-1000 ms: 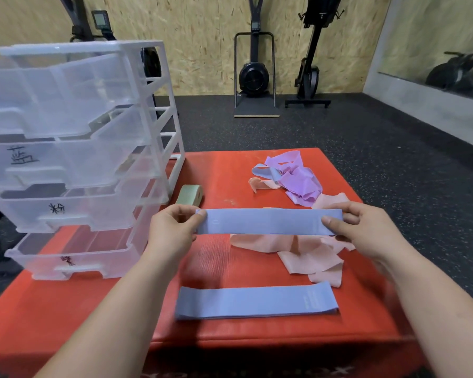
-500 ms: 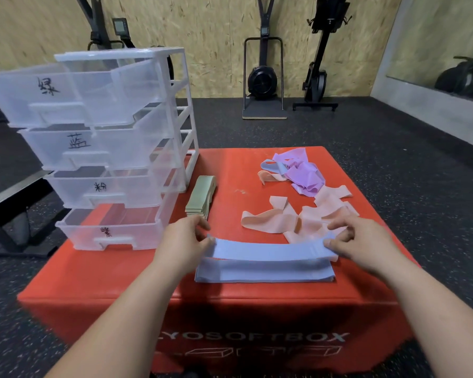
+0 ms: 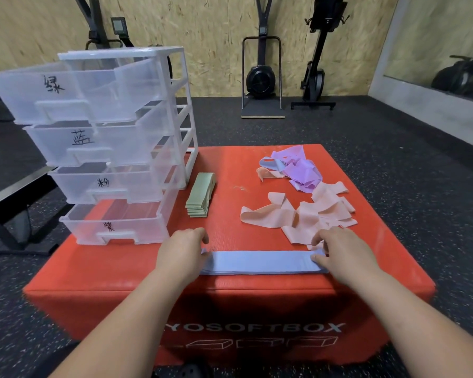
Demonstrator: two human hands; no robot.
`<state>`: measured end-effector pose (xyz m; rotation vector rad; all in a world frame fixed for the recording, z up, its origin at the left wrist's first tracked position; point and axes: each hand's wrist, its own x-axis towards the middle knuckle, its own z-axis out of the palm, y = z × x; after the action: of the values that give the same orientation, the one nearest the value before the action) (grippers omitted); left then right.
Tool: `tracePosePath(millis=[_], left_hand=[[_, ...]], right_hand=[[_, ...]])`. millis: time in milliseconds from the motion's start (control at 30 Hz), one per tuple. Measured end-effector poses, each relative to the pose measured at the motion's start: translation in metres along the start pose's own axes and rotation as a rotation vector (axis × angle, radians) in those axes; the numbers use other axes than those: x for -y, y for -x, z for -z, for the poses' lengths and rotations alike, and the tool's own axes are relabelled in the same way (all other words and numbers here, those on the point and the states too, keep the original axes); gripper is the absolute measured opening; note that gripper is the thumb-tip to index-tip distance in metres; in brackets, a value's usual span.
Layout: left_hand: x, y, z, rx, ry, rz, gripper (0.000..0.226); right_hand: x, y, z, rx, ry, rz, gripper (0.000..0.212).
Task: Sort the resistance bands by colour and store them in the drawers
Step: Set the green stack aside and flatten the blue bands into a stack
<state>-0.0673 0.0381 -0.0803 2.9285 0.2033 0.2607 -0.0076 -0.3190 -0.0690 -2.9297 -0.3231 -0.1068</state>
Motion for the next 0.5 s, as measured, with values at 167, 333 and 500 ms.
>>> tracePosePath(millis=[167, 333, 500], left_hand=[[0.005, -0.003, 0.002, -0.012, 0.047, 0.0, 0.037], [-0.004, 0.0, 0.017, 0.059, 0.202, -0.233, 0.056], [-0.019, 0.007, 0.012, 0.238, 0.057, -0.392, 0.087]], right_hand=[[0.0, -0.001, 0.002, -0.013, -0.021, 0.019, 0.033], [0.007, 0.0, 0.012, -0.012, -0.142, 0.23, 0.043], [0.013, -0.004, -0.001, 0.206, -0.087, 0.39, 0.081]])
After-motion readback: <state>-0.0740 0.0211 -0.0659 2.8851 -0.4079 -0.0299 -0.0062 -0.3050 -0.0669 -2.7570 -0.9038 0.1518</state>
